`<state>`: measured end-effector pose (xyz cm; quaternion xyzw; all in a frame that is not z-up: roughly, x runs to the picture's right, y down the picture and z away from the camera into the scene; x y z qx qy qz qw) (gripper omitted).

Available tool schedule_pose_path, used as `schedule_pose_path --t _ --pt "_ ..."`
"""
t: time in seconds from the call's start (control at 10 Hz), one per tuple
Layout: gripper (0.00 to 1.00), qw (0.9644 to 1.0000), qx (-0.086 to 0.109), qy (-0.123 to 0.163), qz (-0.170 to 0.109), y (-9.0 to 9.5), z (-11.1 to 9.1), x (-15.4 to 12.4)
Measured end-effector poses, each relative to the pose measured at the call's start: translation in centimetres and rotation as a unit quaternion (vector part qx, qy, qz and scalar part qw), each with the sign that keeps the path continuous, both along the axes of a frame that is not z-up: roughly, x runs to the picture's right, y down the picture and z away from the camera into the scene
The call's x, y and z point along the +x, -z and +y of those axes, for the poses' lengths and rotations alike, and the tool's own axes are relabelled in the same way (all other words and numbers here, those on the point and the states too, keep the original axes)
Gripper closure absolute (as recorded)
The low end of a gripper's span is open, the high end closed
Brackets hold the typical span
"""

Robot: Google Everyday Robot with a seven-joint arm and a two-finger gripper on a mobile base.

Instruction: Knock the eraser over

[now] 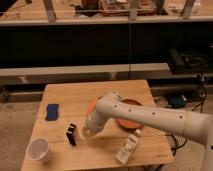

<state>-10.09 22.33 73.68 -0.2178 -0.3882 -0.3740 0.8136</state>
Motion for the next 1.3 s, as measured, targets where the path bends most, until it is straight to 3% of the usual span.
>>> schedule_pose_path --t 0.5,1.3 --pt "0.95 0.9997 0.006 0.015 -0.021 -0.7 -0.7 -3.4" --pt "0.95 0.9993 0.016 0.017 -0.028 -2.3 -2.5 -5.9"
